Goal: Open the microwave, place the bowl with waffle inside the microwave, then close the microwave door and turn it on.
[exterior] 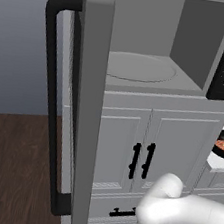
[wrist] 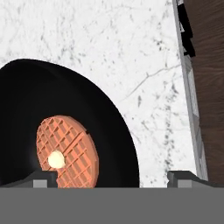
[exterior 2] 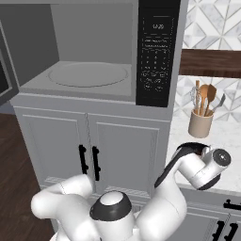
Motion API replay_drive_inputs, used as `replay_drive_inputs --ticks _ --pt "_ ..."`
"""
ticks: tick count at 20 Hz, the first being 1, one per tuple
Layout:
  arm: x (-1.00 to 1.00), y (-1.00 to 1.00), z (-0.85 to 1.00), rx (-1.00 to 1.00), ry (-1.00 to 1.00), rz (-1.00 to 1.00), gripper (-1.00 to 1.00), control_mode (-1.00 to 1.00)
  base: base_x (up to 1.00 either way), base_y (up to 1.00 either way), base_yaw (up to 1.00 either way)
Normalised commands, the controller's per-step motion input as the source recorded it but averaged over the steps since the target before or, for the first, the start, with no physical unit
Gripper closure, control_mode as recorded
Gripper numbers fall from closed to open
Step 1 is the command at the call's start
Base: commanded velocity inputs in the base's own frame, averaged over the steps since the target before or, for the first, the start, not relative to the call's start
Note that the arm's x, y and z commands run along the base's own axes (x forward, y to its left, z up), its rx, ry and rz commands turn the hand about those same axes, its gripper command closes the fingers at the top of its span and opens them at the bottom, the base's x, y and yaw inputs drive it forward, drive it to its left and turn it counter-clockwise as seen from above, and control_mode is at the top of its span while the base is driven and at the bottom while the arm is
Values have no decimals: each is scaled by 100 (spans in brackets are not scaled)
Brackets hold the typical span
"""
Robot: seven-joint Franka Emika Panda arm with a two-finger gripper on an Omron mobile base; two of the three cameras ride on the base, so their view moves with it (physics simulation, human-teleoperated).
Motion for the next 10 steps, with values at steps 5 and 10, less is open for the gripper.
replay_drive_inputs --ticks 5,10 --pt "0 0 -26 -5 0 0 -100 -100 0 0 0" --pt "14 0 -19 -6 0 0 -100 -100 0 0 0"
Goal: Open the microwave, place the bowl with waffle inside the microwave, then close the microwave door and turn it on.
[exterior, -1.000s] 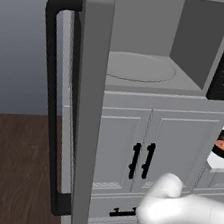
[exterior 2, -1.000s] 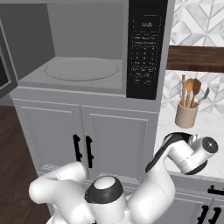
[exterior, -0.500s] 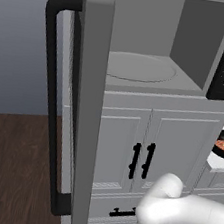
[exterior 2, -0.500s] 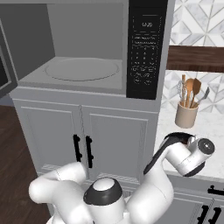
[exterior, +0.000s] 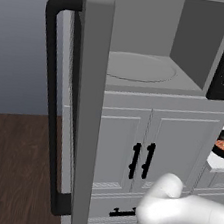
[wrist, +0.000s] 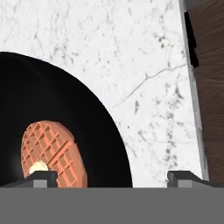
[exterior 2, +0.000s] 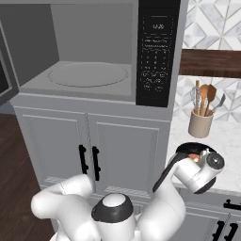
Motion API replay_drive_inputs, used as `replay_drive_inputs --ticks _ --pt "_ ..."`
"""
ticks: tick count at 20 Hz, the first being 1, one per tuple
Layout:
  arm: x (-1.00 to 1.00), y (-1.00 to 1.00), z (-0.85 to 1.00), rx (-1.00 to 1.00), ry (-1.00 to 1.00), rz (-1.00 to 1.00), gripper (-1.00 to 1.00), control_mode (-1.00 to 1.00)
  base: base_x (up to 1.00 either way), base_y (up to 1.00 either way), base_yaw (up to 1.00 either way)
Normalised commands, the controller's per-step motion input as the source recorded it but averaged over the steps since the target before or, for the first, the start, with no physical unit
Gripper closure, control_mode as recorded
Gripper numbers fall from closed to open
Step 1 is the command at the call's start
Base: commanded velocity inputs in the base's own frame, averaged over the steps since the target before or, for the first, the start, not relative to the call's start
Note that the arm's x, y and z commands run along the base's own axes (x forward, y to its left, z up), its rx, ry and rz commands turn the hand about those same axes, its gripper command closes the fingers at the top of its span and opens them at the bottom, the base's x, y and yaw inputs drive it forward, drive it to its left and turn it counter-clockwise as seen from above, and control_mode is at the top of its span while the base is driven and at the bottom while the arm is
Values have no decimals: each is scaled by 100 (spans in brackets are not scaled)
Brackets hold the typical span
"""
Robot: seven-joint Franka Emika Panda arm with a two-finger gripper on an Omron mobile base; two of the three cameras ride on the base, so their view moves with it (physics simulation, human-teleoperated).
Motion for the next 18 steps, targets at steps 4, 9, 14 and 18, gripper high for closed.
replay_drive_inputs --ticks 4,9,14,18 --pt "39 0 0 -7 0 0 -100 -100 0 0 0" --pt "20 0 0 -2 0 0 -100 -100 0 0 0" --pt "0 0 0 0 0 0 100 -100 0 0 0" --pt "0 0 0 0 0 0 100 -100 0 0 0"
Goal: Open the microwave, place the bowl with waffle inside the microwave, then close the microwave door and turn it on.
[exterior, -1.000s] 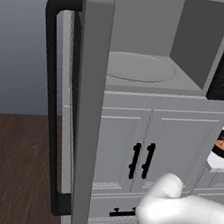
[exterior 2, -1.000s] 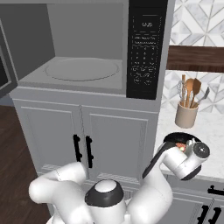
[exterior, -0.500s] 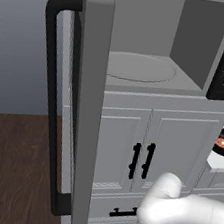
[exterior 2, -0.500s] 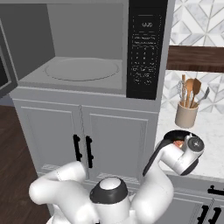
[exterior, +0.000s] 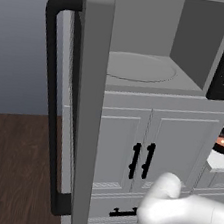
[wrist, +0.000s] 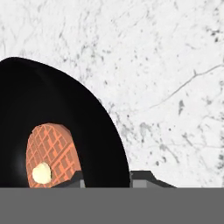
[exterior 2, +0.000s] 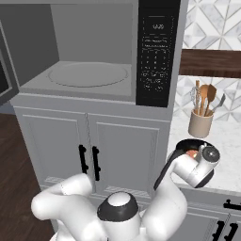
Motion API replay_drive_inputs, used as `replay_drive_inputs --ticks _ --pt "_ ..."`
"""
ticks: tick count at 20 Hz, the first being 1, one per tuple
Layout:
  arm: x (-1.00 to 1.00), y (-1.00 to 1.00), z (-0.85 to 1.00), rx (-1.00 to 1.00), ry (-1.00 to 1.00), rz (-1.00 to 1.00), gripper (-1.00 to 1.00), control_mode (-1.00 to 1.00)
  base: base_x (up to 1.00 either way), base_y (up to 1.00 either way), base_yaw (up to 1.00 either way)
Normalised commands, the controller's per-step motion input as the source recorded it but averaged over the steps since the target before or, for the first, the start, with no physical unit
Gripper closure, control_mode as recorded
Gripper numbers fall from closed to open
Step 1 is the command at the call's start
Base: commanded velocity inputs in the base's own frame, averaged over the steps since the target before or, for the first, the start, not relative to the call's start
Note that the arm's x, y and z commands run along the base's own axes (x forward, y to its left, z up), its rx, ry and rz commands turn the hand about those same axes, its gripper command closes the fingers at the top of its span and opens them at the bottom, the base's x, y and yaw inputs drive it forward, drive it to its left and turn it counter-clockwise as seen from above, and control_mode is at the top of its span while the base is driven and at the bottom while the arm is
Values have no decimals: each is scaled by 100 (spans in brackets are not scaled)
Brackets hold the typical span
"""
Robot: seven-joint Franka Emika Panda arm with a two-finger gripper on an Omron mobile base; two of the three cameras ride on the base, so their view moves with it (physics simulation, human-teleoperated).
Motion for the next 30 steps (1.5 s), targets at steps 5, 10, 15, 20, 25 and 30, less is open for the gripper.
replay_drive_inputs --ticks 5,10,15,20,25,30 --pt "-12 -3 6 0 -4 0 100 -100 0 0 0" --pt "-65 -12 30 0 -12 -4 100 -100 0 0 0" --pt "-96 -15 33 0 -12 -6 100 -100 0 0 0" --pt "-100 -1 37 0 -19 -3 100 -100 0 0 0" --pt "-100 1 53 0 -24 0 100 -100 0 0 0" --pt "-94 20 67 -4 -16 2 100 -100 0 0 0"
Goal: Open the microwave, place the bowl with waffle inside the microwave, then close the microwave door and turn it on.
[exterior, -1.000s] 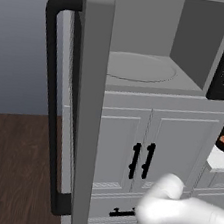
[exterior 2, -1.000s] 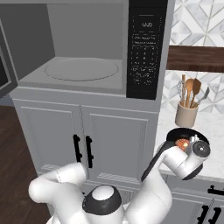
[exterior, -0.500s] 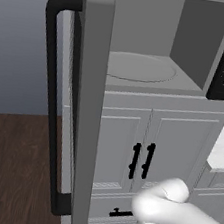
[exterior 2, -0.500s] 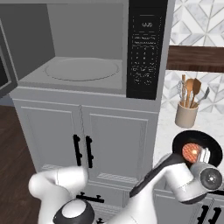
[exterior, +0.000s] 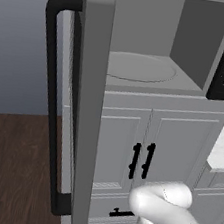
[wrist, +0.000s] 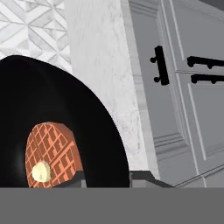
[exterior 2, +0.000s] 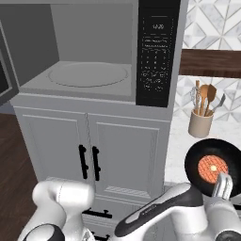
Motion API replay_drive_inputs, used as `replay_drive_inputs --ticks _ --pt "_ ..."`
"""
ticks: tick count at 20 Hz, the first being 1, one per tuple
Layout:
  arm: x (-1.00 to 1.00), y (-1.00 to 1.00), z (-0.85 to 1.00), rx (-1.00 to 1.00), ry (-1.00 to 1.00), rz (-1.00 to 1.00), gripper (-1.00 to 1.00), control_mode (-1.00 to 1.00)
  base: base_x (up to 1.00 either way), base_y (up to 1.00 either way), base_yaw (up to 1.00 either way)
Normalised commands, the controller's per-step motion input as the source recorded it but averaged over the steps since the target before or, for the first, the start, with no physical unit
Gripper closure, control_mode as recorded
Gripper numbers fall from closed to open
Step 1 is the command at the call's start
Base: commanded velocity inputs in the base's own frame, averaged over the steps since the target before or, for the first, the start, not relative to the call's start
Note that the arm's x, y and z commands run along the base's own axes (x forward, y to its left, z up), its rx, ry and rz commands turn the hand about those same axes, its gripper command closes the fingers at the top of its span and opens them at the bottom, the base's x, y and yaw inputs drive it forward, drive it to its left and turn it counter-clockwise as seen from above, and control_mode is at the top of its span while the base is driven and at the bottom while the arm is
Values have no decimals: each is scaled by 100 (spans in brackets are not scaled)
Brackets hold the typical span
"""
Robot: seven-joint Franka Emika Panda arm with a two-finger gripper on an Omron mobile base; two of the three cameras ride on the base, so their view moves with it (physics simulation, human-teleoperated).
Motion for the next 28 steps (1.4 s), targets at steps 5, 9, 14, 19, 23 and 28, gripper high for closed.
replay_drive_inputs --ticks 5,9,14,19,23,28 --pt "-64 45 67 -11 -6 12 100 -100 0 0 0" --pt "-30 72 40 -18 0 20 100 -100 0 0 0" --pt "-10 91 37 -17 0 17 100 -100 0 0 0" --pt "-3 97 55 -12 0 14 100 -100 0 0 0" --pt "0 87 58 -6 6 15 100 -100 0 0 0" --pt "0 90 42 -7 8 14 100 -100 0 0 0"
